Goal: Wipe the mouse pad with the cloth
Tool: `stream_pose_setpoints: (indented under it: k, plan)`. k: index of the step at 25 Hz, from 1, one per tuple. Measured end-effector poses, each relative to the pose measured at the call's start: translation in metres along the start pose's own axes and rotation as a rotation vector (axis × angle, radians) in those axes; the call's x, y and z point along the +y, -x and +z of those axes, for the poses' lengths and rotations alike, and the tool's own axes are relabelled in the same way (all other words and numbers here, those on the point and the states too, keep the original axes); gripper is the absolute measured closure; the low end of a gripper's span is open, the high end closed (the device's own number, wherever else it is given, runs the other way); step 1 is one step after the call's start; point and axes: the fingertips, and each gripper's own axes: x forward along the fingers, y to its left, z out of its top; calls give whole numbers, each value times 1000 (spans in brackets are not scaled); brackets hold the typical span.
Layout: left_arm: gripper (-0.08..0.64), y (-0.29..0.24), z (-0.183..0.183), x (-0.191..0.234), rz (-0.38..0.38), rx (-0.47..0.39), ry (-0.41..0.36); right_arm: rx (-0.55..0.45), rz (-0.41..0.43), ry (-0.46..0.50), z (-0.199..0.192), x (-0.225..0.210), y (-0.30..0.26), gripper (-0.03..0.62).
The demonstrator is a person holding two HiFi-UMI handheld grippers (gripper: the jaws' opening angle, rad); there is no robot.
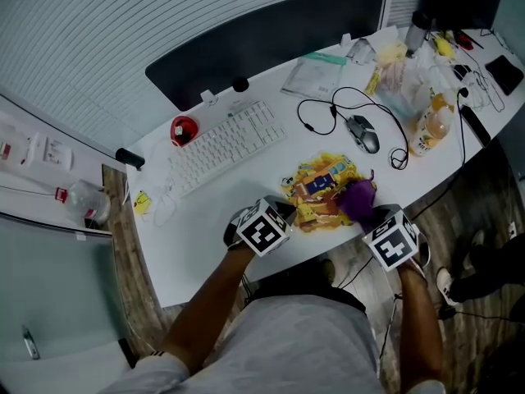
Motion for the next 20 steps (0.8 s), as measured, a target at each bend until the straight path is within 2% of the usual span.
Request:
stream_pose_setpoints:
  k: [7,11,15,20]
  plan:
    - [541,3,4,-1,3,-15,-3,-86,-1,-57,11,-2,19,522]
    - [541,18,21,3,40,-80,-9,-180,4,-107,25,-3,38,522]
    - [541,50,58,8,100,-237,-10,-303,6,-166,43,-4,60,522]
    - [541,105,112,4,131,-536,20,-490,-4,-218,76,-7,98,522]
